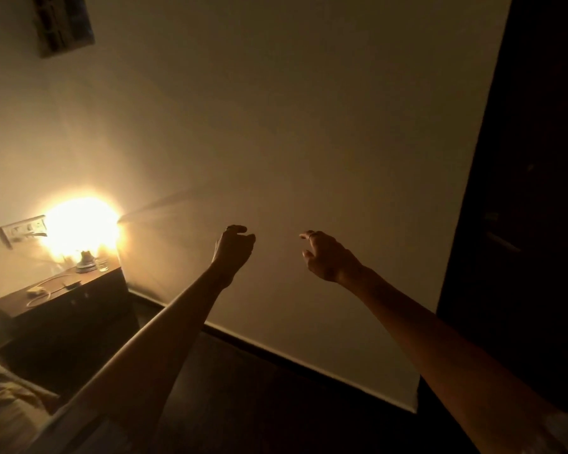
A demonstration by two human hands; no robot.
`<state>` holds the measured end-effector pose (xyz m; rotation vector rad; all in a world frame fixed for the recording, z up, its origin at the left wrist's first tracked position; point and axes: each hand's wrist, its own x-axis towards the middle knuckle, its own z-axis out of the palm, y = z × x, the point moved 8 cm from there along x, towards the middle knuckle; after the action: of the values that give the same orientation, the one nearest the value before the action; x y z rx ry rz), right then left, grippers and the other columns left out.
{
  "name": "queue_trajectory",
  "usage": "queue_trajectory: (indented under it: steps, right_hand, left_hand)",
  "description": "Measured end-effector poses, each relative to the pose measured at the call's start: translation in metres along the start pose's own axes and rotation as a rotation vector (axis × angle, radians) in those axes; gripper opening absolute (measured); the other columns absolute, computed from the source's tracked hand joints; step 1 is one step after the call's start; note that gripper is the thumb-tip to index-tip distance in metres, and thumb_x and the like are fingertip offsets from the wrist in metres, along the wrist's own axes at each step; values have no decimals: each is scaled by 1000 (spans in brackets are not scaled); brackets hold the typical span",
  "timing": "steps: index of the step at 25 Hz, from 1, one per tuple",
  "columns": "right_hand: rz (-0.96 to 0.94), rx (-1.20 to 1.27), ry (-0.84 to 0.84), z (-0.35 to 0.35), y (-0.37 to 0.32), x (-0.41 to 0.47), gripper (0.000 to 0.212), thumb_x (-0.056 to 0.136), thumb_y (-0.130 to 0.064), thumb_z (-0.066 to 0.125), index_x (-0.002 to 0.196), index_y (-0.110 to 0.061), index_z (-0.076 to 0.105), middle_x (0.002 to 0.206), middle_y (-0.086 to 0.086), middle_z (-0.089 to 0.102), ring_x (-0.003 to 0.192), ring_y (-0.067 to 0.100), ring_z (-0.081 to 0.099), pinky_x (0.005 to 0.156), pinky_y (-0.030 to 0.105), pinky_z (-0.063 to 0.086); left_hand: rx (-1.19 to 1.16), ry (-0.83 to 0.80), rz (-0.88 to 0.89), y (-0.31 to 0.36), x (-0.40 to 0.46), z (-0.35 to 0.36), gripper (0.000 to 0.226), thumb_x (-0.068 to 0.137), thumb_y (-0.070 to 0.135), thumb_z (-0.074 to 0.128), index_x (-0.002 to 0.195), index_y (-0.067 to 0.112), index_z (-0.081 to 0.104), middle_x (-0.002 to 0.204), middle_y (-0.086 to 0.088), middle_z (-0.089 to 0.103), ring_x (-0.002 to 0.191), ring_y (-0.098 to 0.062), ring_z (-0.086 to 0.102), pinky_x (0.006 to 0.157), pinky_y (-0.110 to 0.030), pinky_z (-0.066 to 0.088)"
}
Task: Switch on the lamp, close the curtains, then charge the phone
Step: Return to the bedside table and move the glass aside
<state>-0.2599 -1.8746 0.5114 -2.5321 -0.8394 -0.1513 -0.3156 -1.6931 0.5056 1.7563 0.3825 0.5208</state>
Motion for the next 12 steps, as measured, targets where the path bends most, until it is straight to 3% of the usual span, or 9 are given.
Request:
queue_trajectory:
  steps: [4,7,10,12]
  right_hand:
    - [-92,40,-31,25,13,90,50,94,-18,42,142,-10,33,149,11,37,135,26,38,111,40,34]
    - [-172,77,-90,40,13,170,49,95,-14,42,142,-6,33,147,15,39,135,27,38,110,34,32]
    - [-252,104,-113,59,4,239,48,94,-13,42,141,-5,34,145,16,41,132,27,41,109,33,34]
    - [-310,121,-136,80,-7,278,47,94,-13,43,140,-6,36,144,15,42,132,27,42,108,33,34]
  left_hand:
    - [39,71,3,-17,71,2,38,89,13,56,125,8,44,76,-2,59,77,-23,54,71,-30,44]
    - [61,180,-23,-26,133,-6,31,88,15,57,118,7,51,98,-13,64,82,-24,56,77,-31,41]
    - [108,276,-21,-38,187,-21,6,88,14,58,93,15,60,123,-17,60,86,-26,59,79,-34,44]
    - [164,348,-34,-49,215,-38,12,88,12,57,98,8,62,125,-20,60,99,-35,62,88,-44,48]
